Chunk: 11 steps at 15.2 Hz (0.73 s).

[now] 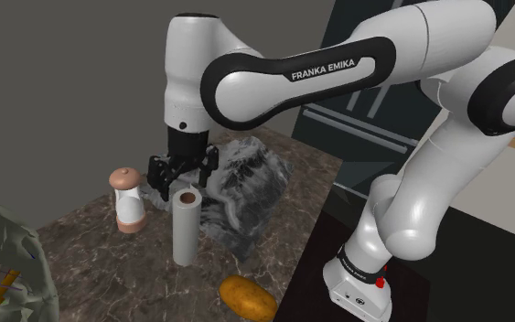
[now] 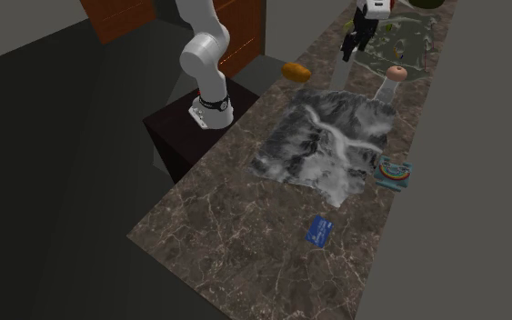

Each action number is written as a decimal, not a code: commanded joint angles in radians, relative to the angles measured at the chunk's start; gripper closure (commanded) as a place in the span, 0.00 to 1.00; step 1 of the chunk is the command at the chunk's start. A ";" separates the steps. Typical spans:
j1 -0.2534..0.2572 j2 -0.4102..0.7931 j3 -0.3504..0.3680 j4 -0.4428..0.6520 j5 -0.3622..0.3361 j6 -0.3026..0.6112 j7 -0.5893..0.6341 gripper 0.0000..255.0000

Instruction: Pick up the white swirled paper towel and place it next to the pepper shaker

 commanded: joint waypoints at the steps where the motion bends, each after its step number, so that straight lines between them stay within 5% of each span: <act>1: -0.002 -0.015 -0.004 0.036 0.002 -0.051 -0.002 0.00; 3: -0.005 -0.024 -0.008 0.086 0.002 -0.111 -0.003 0.00; 11: -0.005 -0.024 -0.008 0.086 0.002 -0.111 -0.003 0.00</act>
